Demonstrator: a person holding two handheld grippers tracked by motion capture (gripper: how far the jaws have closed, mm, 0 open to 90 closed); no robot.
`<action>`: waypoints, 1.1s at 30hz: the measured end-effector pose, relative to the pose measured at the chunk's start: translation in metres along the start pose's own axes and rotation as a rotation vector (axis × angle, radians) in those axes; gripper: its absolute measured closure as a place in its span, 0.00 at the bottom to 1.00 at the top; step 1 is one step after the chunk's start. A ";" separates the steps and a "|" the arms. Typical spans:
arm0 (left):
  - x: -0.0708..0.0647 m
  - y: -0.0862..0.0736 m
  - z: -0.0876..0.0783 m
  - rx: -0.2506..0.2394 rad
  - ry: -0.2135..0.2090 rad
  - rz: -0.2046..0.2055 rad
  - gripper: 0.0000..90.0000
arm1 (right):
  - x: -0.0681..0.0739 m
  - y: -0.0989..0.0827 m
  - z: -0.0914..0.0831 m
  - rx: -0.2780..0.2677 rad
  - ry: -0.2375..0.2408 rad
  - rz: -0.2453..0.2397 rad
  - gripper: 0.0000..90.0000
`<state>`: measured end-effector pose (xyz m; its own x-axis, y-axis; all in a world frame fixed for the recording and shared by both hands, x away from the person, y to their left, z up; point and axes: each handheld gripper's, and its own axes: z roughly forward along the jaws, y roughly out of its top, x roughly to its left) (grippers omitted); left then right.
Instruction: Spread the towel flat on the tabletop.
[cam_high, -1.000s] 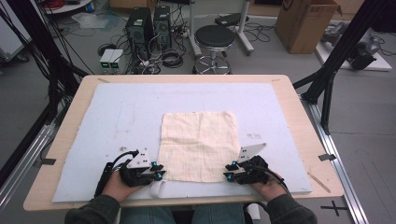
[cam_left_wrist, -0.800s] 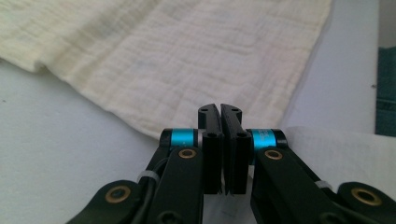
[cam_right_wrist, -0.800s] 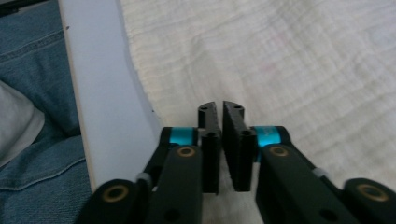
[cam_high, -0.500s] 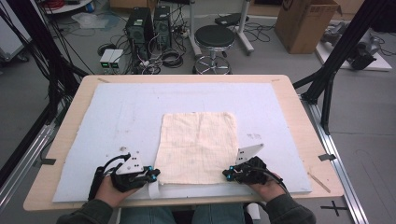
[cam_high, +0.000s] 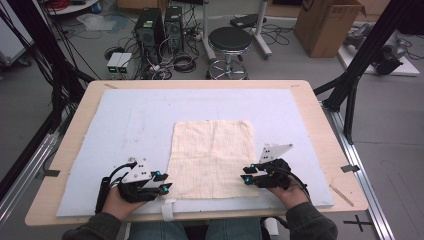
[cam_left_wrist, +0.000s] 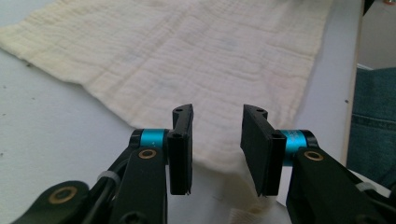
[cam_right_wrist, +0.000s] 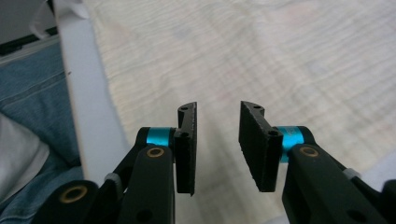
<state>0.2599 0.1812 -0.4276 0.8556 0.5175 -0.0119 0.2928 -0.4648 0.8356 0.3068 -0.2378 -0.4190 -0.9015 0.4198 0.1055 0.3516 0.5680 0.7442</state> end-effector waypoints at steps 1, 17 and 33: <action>0.001 0.001 0.000 -0.004 0.004 -0.007 0.70 | -0.003 0.001 -0.001 -0.004 -0.010 0.014 0.72; 0.022 0.006 -0.001 -0.032 0.061 -0.109 0.62 | -0.027 0.012 -0.003 -0.062 -0.067 0.088 0.55; 0.032 0.016 0.000 -0.038 0.094 -0.138 0.53 | -0.039 0.033 -0.006 -0.099 -0.083 0.090 0.45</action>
<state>0.2921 0.1902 -0.4148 0.7644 0.6400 -0.0779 0.3867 -0.3585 0.8497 0.3522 -0.2391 -0.3947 -0.8420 0.5254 0.1224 0.3993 0.4544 0.7963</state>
